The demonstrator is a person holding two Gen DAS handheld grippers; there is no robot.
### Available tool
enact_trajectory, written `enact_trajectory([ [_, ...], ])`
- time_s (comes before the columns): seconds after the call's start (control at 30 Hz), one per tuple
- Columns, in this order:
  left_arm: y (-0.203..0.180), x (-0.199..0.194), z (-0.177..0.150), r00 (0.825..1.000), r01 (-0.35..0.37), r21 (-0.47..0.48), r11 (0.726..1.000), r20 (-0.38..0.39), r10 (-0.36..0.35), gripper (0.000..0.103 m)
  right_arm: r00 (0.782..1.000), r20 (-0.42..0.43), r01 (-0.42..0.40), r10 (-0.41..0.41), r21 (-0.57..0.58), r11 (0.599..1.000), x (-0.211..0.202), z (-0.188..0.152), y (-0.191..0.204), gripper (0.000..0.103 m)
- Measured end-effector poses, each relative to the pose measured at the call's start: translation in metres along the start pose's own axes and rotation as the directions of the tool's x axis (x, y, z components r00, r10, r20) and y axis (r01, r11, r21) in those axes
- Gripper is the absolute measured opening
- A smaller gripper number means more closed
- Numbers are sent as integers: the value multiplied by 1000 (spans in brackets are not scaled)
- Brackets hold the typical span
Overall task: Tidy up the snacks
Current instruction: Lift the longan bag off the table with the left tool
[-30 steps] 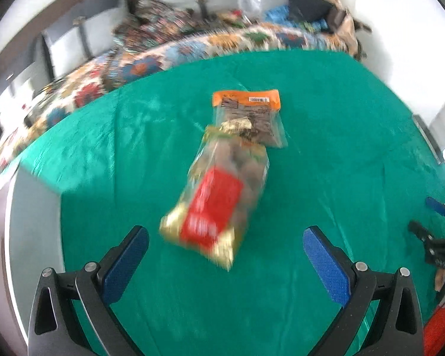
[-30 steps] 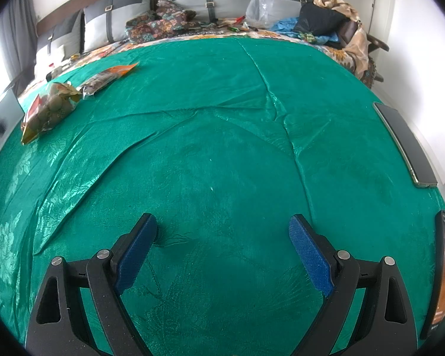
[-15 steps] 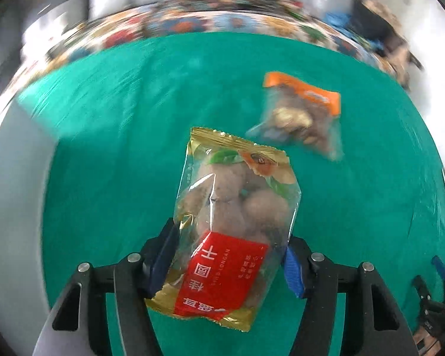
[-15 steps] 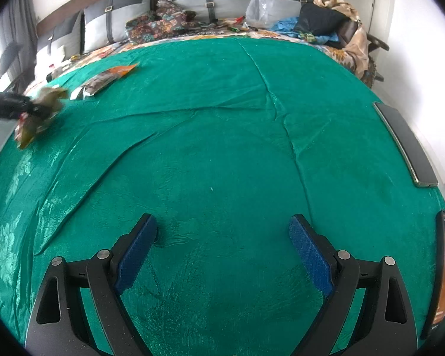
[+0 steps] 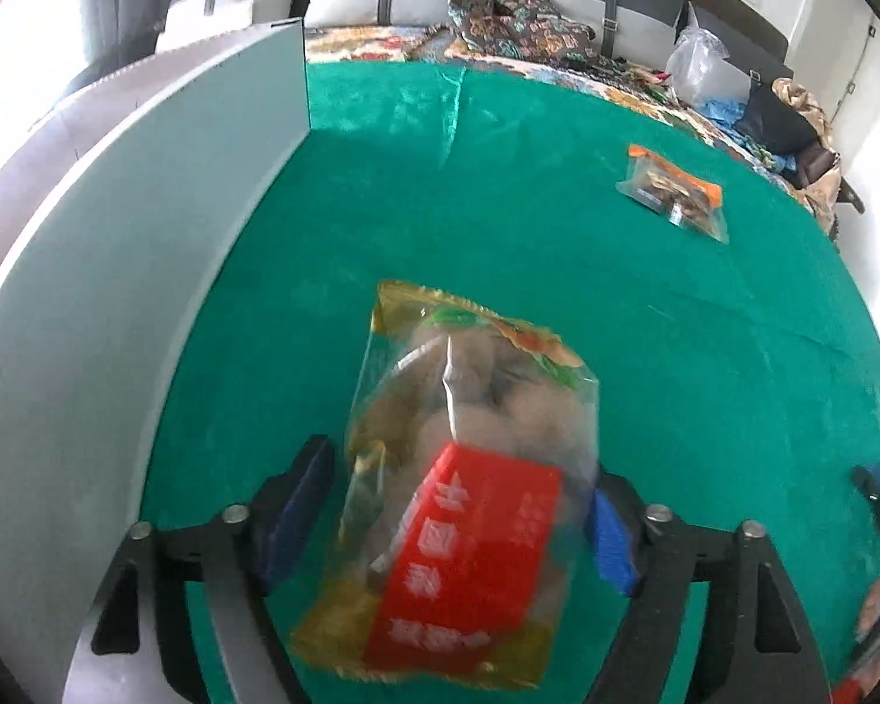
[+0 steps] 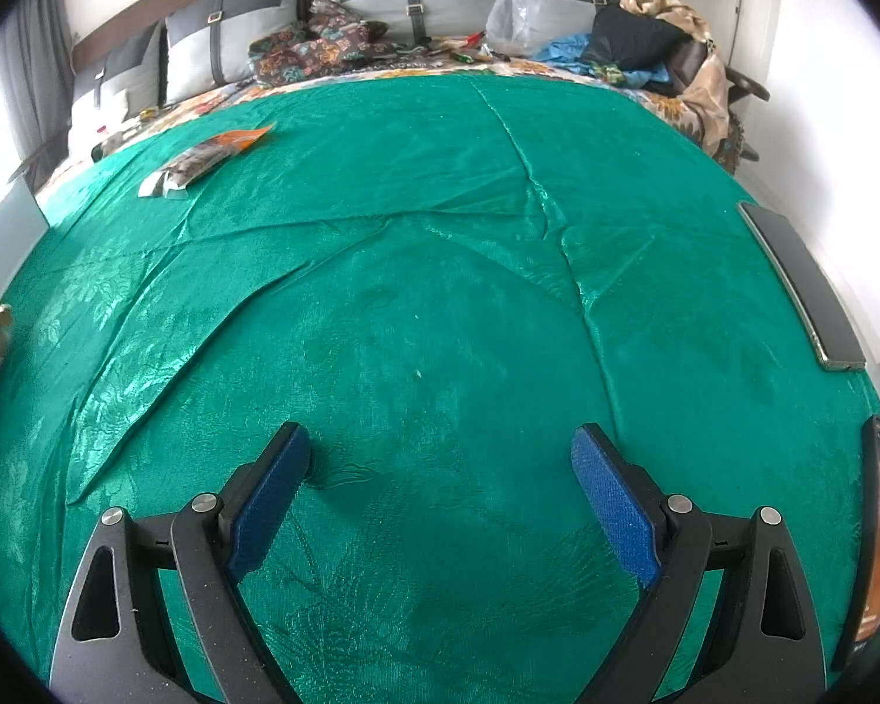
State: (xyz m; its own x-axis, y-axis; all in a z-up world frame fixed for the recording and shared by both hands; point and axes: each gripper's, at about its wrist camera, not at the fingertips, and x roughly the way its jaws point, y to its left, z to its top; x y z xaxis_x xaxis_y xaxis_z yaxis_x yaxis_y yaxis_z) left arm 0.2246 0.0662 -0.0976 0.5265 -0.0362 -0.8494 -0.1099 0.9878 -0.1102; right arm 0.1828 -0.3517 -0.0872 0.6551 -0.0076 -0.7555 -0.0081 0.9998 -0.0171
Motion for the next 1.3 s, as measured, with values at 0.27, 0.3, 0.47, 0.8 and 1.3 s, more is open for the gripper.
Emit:
enact_trajectory([
  [0.27,-5,20,3,993,-97,65,993,72,92,99,1000,0,0,0,0,1000,0,0,0,93],
  [0.3,-3,20,2,993,-96,62,993,77,91,100,1000,0,0,0,1,1000,0,0,0,93],
  [0.47,0,22,3,993,-89,43,995,85,86,103,1000,0,1,-1,0,1000,0,0,1,93],
  [0.8,0,23,3,993,-88,42,995,86,85,103,1000,-1,2,-2,2,1000,1,0,1,93],
  [1.3,1,23,3,993,-88,43,995,86,84,103,1000,-2,5,-5,4,1000,1,0,1,93],
])
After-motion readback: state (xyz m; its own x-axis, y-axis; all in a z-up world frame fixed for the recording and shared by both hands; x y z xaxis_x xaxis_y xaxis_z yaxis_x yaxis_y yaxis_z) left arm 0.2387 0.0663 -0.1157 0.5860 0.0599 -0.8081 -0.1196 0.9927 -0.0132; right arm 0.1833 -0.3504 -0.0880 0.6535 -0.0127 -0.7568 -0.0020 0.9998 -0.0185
